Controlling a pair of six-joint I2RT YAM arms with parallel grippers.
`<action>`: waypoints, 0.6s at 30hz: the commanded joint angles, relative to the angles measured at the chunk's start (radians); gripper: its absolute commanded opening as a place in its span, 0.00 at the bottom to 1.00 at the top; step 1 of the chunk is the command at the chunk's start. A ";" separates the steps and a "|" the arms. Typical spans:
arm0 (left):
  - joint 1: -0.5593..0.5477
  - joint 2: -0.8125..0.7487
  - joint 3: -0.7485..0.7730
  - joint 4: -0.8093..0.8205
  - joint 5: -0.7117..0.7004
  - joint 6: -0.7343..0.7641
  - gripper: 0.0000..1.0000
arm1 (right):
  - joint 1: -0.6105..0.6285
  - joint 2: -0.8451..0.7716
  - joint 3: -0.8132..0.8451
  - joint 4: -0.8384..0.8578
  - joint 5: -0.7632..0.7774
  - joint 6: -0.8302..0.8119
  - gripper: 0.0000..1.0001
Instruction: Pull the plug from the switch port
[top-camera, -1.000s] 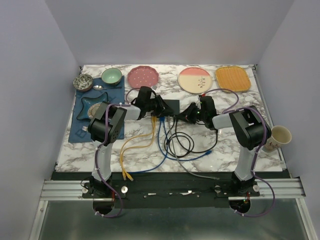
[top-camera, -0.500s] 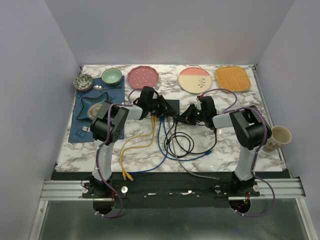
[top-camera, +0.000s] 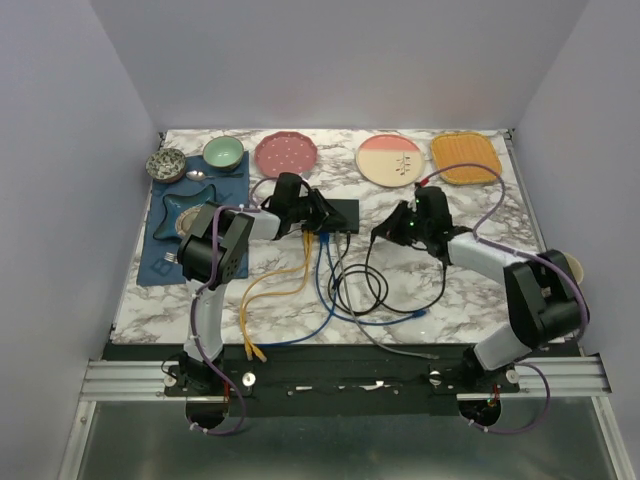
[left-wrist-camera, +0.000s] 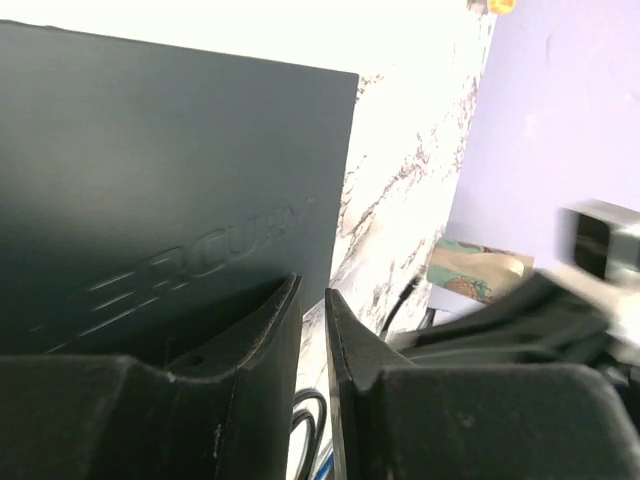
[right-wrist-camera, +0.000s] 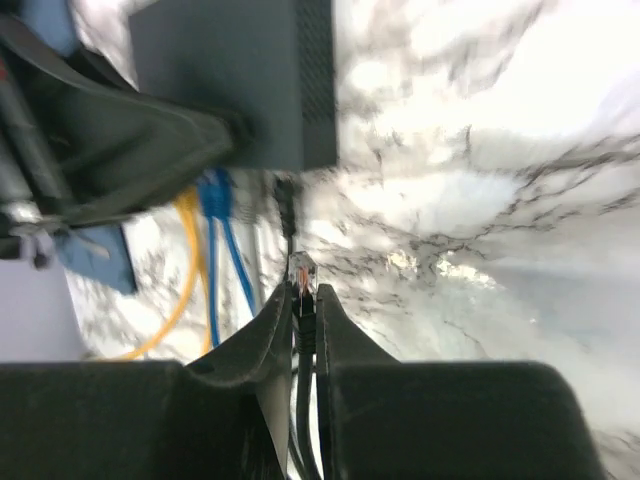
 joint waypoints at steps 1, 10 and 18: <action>0.027 -0.066 -0.037 0.017 -0.021 -0.002 0.30 | -0.033 -0.167 0.072 -0.204 0.337 -0.127 0.01; 0.049 -0.100 -0.078 0.025 -0.058 -0.015 0.33 | -0.147 -0.155 0.090 -0.304 0.455 -0.157 0.45; 0.063 -0.132 -0.051 -0.015 -0.107 0.006 0.36 | -0.056 -0.115 0.066 -0.088 0.168 -0.107 0.65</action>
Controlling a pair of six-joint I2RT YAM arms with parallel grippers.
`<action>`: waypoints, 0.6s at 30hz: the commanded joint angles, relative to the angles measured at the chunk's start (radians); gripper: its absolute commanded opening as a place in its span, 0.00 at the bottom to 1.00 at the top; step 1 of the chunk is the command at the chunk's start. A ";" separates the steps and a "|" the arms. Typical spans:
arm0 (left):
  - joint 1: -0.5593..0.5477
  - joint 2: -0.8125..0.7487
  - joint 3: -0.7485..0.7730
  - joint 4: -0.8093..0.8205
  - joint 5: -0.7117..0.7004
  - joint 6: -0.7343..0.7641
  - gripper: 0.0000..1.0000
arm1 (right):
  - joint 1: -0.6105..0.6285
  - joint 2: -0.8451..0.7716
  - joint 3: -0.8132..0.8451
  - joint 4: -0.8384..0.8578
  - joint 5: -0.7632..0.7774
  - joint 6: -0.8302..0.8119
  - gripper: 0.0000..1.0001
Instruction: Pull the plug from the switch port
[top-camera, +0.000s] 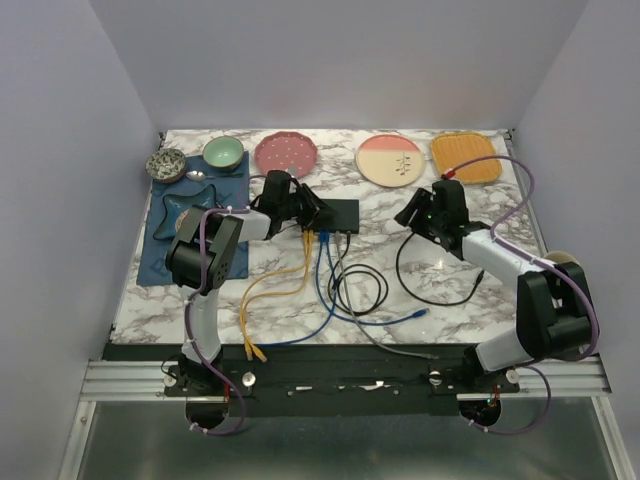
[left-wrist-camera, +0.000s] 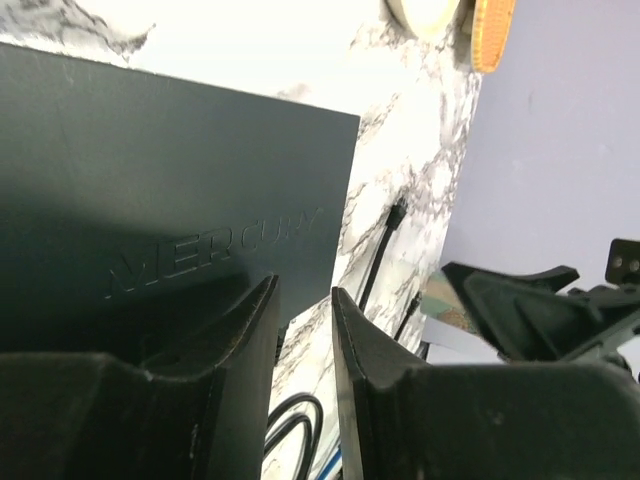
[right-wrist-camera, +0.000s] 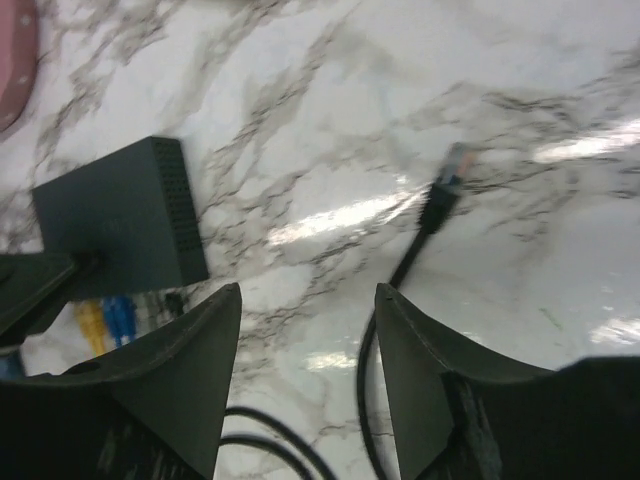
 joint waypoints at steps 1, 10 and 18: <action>0.012 -0.054 0.021 -0.036 -0.056 0.022 0.36 | 0.093 0.068 0.038 0.145 -0.207 0.027 0.65; 0.041 -0.042 0.090 -0.187 -0.125 0.085 0.37 | 0.161 0.326 0.089 0.307 -0.456 0.186 0.61; 0.067 0.001 0.127 -0.212 -0.124 0.085 0.37 | 0.161 0.421 0.101 0.366 -0.494 0.260 0.56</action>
